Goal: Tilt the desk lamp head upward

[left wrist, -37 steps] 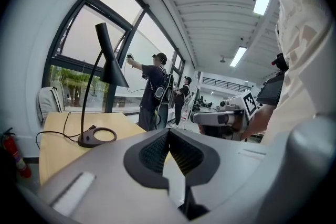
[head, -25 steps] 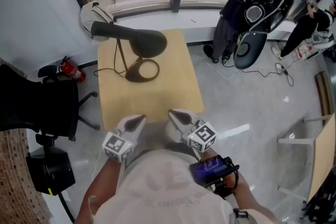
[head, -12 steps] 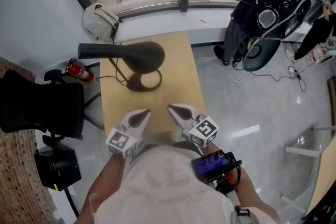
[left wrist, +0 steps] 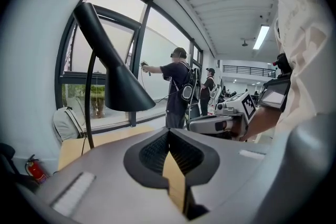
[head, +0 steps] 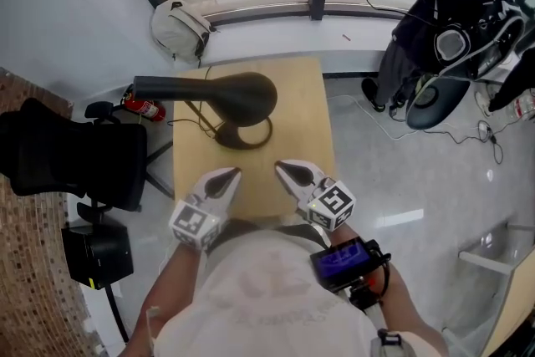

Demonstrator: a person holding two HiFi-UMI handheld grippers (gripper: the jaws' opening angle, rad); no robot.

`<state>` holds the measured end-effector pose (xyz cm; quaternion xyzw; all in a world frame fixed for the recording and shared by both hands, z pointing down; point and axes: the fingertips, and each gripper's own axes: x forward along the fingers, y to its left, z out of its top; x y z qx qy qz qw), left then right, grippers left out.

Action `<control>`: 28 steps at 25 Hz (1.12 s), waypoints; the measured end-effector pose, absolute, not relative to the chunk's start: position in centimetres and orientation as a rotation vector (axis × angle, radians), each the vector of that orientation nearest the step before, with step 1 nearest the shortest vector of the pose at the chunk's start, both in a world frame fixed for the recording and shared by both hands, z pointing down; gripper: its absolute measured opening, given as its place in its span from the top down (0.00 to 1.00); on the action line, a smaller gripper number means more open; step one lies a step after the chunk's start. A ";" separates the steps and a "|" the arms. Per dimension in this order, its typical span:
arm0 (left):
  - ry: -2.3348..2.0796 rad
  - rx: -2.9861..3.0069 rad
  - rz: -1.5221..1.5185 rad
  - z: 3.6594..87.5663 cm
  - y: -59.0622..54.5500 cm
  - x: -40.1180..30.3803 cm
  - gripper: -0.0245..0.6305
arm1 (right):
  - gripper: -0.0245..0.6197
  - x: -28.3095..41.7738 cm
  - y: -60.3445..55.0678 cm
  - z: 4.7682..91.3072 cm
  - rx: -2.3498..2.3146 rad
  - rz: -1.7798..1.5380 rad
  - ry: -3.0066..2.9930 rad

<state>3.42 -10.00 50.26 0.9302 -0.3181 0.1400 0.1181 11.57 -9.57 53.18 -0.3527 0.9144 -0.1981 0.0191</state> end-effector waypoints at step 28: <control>-0.807 2.718 0.380 51.1 -10.8 1.2 0.96 | 0.94 14.4 -18.2 52.0 -1.417 0.048 3.236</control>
